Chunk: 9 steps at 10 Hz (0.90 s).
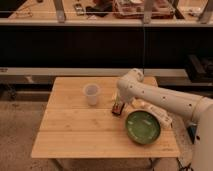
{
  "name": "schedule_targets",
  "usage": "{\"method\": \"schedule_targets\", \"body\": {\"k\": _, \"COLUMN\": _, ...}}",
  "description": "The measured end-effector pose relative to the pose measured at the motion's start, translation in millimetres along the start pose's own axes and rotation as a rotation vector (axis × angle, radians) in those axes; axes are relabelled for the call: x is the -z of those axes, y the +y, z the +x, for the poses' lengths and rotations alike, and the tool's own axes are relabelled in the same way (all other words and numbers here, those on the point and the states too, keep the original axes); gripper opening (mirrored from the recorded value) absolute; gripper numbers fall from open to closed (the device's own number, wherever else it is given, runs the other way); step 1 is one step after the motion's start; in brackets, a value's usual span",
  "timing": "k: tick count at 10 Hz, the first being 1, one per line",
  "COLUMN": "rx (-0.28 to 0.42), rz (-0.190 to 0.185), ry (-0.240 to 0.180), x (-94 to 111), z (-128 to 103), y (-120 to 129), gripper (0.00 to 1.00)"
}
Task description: Drag the ceramic bowl in a circle
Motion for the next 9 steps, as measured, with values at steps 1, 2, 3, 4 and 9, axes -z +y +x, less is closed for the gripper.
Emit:
{"method": "schedule_targets", "body": {"k": 1, "rx": 0.034, "rz": -0.003, "ry": -0.013, "x": 4, "z": -19, "y": 5, "gripper": 0.80}}
{"method": "schedule_targets", "body": {"k": 2, "rx": 0.052, "rz": -0.001, "ry": -0.024, "x": 7, "z": -31, "y": 7, "gripper": 0.80}}
{"method": "schedule_targets", "body": {"k": 3, "rx": 0.064, "rz": 0.009, "ry": -0.041, "x": 8, "z": -45, "y": 10, "gripper": 0.80}}
{"method": "schedule_targets", "body": {"k": 4, "rx": 0.065, "rz": 0.024, "ry": -0.067, "x": 4, "z": -60, "y": 16, "gripper": 0.80}}
{"method": "schedule_targets", "body": {"k": 9, "rx": 0.050, "rz": 0.034, "ry": -0.089, "x": -31, "z": -76, "y": 48, "gripper": 0.65}}
